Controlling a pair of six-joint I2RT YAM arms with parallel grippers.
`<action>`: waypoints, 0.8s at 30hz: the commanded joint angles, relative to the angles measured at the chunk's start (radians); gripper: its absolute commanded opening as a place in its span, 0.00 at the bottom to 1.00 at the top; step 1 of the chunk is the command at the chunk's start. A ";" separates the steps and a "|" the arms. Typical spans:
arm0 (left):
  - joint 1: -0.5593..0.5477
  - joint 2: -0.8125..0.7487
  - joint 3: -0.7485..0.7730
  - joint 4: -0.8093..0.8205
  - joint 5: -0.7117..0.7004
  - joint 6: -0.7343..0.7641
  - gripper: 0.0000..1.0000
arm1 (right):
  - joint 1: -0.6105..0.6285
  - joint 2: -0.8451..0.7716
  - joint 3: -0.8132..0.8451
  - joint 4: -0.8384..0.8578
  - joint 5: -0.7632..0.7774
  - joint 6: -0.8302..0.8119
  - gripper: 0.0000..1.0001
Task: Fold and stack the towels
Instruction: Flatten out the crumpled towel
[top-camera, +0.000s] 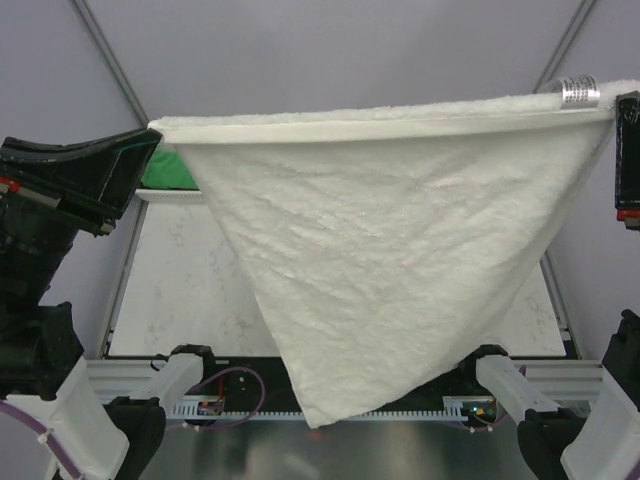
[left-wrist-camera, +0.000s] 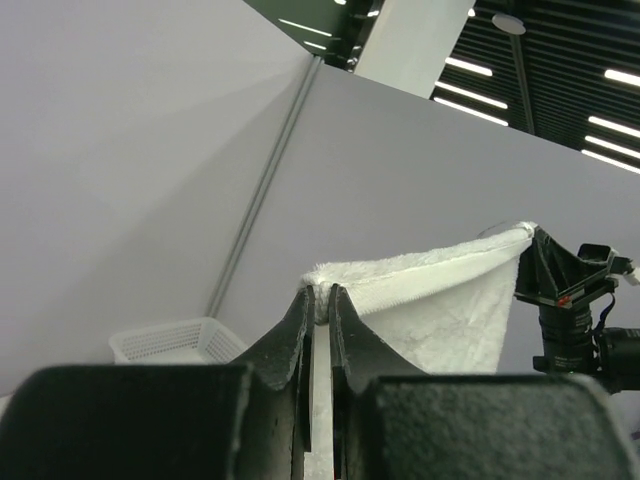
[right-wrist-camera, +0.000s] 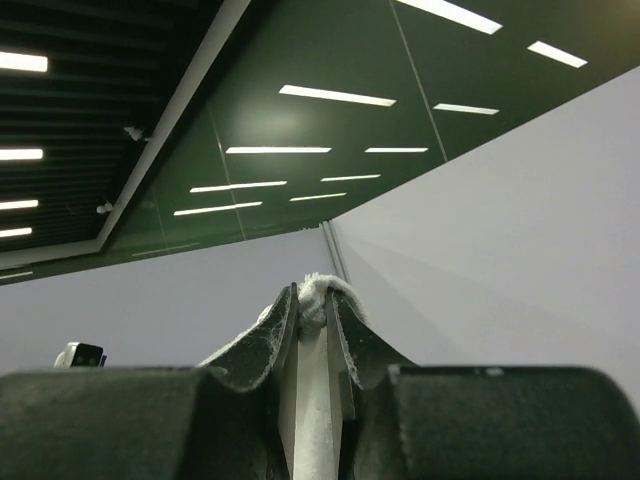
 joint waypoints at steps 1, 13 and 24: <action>0.008 0.137 0.015 -0.057 -0.115 0.115 0.02 | -0.005 0.158 -0.011 0.035 0.056 0.025 0.00; 0.015 0.516 -0.159 0.145 -0.205 0.327 0.02 | 0.001 0.466 -0.458 0.492 -0.087 0.114 0.00; 0.022 0.989 0.136 0.314 -0.155 0.331 0.02 | 0.027 0.948 -0.273 0.712 -0.150 0.154 0.00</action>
